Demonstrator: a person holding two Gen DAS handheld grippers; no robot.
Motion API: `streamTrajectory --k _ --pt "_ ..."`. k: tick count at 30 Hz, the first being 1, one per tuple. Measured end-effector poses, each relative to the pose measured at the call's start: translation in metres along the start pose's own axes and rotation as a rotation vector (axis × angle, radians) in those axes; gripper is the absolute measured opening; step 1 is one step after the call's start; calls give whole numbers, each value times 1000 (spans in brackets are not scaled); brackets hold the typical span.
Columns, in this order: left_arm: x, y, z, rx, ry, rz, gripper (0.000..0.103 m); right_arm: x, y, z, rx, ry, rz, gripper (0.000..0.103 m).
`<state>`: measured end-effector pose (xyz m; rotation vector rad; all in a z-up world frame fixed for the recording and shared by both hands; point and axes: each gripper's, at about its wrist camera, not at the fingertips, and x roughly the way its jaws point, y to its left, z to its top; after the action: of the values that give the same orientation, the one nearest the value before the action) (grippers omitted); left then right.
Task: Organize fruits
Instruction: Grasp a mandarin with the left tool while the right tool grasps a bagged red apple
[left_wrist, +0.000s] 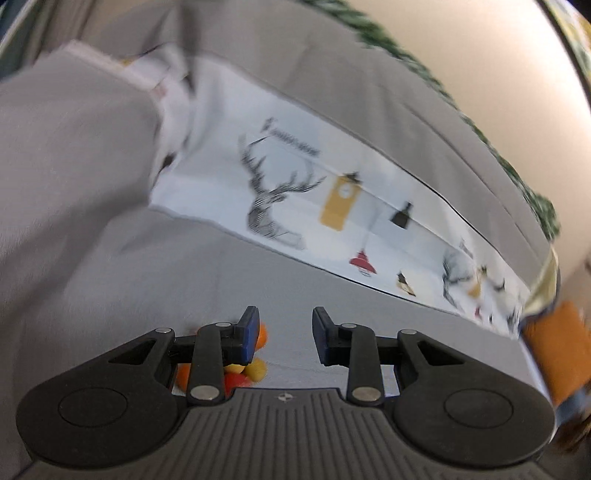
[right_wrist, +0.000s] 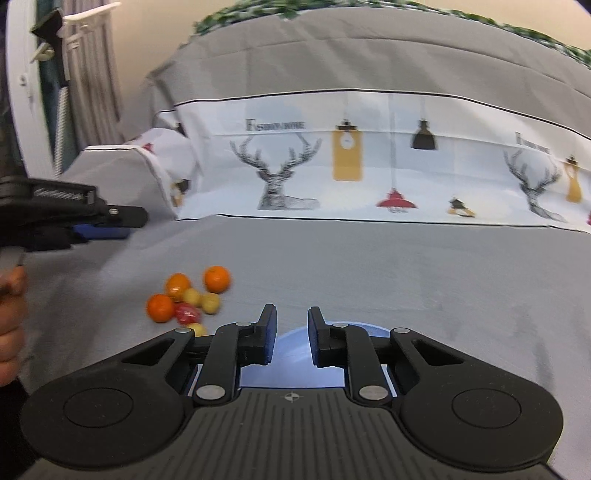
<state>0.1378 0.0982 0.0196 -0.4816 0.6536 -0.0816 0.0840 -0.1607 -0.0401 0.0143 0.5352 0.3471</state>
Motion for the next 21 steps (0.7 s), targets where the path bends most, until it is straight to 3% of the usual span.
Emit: streamTrajectory --k 3,6,10,21 --pt "9 12 7 -57 32 43 35 4 9 -1 -17 11 31 19" --pt "20 24 11 -104 77 148 35 7 15 -2 -22 25 64 19" --pt "37 41 9 -167 158 225 35 13 22 -4 -13 52 103 20" --pt "59 40 -2 -127 249 268 47 48 57 -7 -44 136 194 21"
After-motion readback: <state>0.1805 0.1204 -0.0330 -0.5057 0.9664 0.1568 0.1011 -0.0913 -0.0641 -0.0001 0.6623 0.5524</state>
